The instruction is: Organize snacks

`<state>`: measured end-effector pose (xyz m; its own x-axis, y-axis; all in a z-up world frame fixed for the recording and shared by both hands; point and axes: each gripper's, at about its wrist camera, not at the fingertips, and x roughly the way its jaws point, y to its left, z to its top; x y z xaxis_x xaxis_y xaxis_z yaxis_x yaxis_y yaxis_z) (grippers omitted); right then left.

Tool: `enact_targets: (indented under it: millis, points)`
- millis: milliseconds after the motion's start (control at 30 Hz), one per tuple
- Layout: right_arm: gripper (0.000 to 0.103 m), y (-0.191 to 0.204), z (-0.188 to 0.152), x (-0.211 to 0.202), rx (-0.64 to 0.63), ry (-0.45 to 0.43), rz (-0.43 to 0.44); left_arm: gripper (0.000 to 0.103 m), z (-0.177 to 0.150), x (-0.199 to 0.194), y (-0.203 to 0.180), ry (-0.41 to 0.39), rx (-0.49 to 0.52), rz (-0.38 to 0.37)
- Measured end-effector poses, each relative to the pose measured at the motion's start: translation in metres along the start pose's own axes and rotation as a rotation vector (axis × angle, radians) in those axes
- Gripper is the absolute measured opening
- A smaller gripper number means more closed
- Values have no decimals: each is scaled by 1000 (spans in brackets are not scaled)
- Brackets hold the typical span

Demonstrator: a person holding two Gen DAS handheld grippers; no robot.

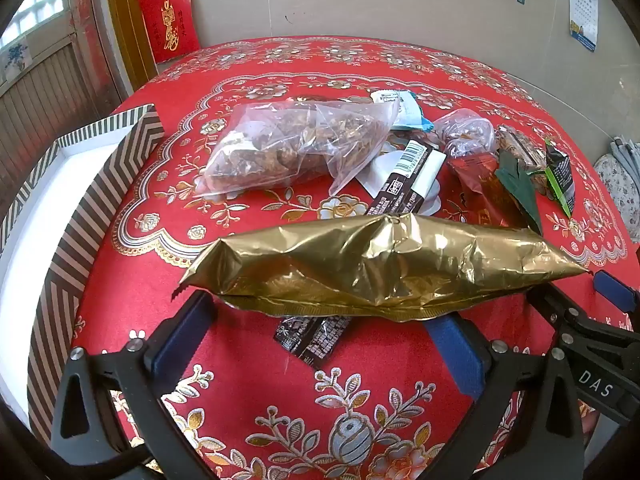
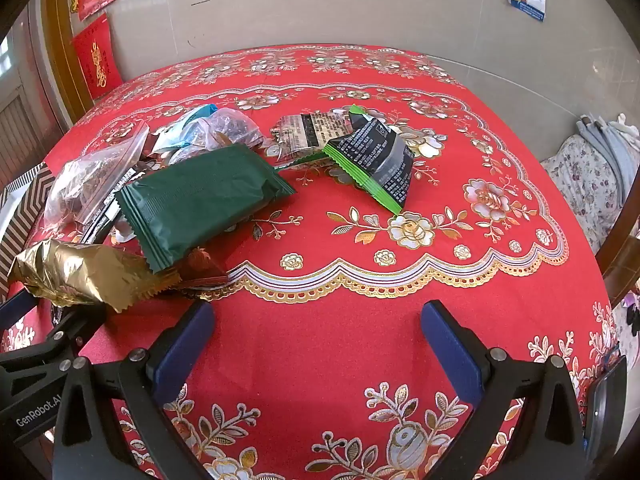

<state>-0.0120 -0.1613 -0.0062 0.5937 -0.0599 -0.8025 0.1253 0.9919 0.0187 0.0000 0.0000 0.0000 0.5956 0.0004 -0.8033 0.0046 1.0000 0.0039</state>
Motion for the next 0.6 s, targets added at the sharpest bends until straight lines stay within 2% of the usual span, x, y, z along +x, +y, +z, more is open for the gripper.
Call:
enact_targets:
  millis: [600]
  points:
    - [103, 0, 0, 0, 0, 0, 0, 103, 0, 0, 0, 0, 2, 0]
